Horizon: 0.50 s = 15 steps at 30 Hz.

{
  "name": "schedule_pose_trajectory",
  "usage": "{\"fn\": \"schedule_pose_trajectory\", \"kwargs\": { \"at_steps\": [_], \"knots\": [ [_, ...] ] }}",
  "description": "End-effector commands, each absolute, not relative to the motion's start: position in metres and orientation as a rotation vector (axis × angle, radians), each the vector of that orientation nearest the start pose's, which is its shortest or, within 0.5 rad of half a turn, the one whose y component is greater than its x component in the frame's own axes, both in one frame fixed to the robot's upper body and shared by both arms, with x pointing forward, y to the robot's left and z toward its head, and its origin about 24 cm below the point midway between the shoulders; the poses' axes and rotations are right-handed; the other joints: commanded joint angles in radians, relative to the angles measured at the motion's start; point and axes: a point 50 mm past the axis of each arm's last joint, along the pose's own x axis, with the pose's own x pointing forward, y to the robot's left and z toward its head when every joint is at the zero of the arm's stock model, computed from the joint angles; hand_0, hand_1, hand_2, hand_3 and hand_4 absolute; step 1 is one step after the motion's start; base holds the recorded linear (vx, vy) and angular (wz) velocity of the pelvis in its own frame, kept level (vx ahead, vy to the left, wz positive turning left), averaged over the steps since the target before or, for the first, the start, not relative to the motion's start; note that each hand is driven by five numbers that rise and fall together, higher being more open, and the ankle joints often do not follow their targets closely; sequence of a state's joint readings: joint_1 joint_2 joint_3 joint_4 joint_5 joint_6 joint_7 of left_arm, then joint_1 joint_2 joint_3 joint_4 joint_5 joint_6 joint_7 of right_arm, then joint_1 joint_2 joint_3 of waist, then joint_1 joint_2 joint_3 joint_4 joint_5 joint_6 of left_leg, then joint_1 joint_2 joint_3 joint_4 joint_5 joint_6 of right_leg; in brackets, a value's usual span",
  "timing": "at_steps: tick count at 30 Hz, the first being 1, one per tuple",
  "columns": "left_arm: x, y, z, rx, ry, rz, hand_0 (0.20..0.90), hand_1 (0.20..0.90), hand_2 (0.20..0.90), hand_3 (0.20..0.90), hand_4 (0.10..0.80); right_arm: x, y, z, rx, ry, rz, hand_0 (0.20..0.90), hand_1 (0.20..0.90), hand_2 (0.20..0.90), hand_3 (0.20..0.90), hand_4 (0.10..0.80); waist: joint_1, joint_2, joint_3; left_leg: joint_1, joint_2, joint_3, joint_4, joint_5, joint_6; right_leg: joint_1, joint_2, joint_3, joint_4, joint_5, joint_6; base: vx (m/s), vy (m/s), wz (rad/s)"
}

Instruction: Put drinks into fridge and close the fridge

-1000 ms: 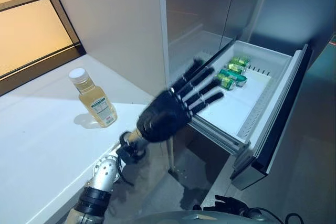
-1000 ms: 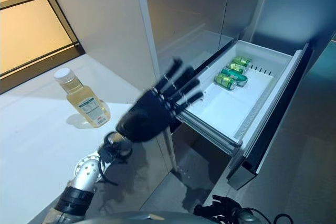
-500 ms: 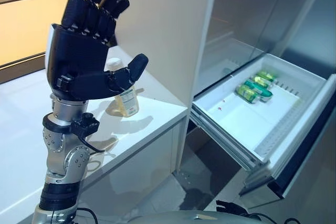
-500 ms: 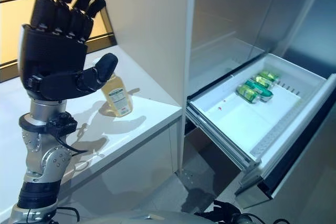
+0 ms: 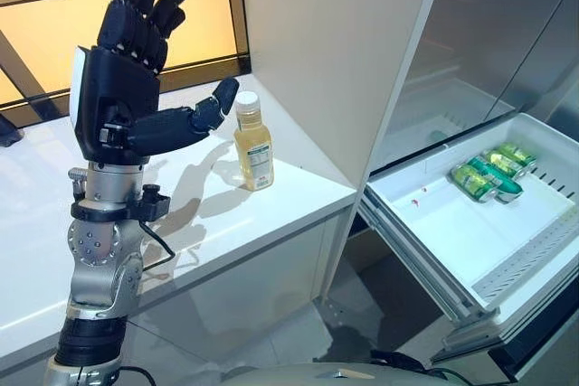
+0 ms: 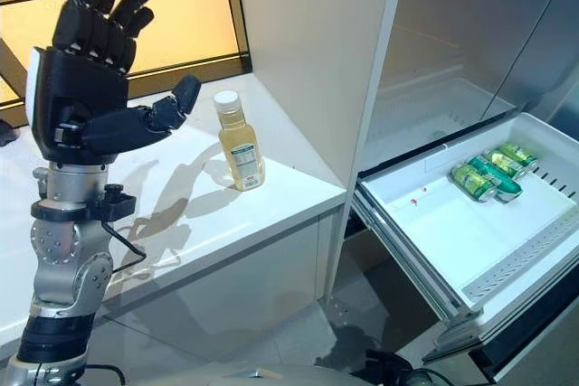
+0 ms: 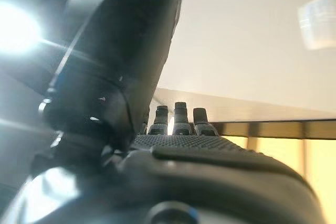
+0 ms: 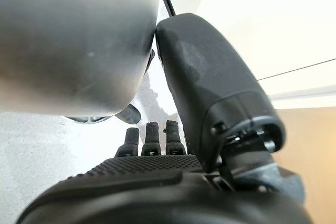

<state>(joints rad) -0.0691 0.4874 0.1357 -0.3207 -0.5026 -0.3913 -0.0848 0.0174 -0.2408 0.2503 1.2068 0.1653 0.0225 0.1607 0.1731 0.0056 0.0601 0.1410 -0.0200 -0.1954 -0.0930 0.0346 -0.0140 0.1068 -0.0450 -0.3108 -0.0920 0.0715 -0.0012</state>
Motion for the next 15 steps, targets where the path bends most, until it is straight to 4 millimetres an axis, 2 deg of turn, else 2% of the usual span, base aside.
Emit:
{"fn": "schedule_pose_trajectory", "kwargs": {
  "at_steps": [1,9,15],
  "knots": [
    [0.225,0.240,0.209,-0.015,-0.866,-0.100,0.900,0.900,0.900,0.900,0.800,0.092,-0.204,-0.166,-0.127,1.257,0.185,0.900,0.900,0.900,0.900,0.800,0.002,-0.009,-0.022,-0.031,-0.019,0.097,0.006,-0.026,-0.001,0.063,0.010,0.040,0.026,-0.096,0.026,0.004,0.037,-0.01],
    [0.237,0.236,0.187,-0.146,-0.717,-0.155,0.900,0.900,0.900,0.900,0.800,0.088,-0.213,-0.165,-0.150,1.279,0.183,0.900,0.900,0.900,0.900,0.800,-0.029,-0.004,-0.016,-0.017,-0.016,0.131,0.006,-0.032,0.004,0.065,0.010,0.064,0.027,-0.092,0.030,0.013,0.030,-0.06],
    [0.242,0.233,0.176,-0.149,-0.642,-0.167,0.900,0.900,0.900,0.900,0.800,0.088,-0.215,-0.164,-0.161,1.276,0.192,0.900,0.900,0.900,0.900,0.800,-0.048,-0.002,-0.015,-0.007,-0.015,0.159,0.006,-0.037,0.009,0.065,0.009,0.081,0.024,-0.086,0.035,0.021,0.021,-0.14]
  ]
}}
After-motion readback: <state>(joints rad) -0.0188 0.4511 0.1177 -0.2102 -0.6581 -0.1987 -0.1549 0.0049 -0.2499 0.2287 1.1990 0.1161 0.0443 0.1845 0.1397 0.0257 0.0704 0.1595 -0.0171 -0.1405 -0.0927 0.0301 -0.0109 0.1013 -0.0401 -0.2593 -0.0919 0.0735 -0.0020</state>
